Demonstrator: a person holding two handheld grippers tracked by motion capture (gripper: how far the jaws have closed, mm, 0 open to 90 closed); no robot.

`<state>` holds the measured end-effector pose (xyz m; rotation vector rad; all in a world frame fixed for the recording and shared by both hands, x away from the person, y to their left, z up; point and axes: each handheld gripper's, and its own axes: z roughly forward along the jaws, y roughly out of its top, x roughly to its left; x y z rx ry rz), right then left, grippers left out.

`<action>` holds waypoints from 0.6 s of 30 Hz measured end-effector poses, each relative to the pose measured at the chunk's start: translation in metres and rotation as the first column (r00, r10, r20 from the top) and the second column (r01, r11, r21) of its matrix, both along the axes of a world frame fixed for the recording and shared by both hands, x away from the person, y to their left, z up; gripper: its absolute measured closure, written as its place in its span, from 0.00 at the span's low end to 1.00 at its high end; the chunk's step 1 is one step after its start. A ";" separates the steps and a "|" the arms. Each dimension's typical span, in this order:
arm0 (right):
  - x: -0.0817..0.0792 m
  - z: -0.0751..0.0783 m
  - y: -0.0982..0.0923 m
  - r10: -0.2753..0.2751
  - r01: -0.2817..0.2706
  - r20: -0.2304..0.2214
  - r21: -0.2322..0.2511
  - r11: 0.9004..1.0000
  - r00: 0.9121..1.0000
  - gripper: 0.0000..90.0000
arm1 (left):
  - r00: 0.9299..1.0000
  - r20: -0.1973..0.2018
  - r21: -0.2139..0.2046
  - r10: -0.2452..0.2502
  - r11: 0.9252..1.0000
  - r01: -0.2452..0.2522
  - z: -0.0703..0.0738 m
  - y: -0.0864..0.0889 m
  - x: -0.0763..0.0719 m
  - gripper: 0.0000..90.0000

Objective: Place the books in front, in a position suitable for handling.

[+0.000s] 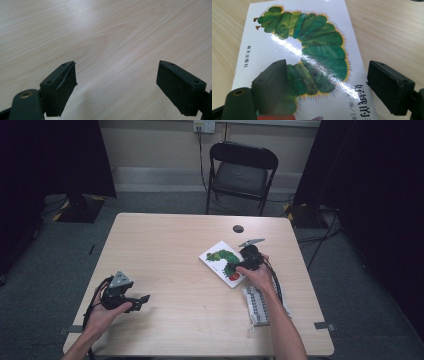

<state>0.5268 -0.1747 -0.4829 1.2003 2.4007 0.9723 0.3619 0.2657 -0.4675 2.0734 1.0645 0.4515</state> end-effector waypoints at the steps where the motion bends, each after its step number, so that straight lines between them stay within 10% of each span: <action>1: -0.002 0.000 0.003 0.012 -0.012 0.003 -0.003 1.000 1.000 0.19 | 1.000 -0.001 0.001 -0.001 1.000 0.001 0.000 0.000 0.000 0.18; 18: -0.021 0.001 0.042 0.162 -0.162 0.003 -0.001 0.987 0.987 0.22 | 1.000 0.013 -0.003 0.015 1.000 -0.015 0.001 0.000 0.000 0.18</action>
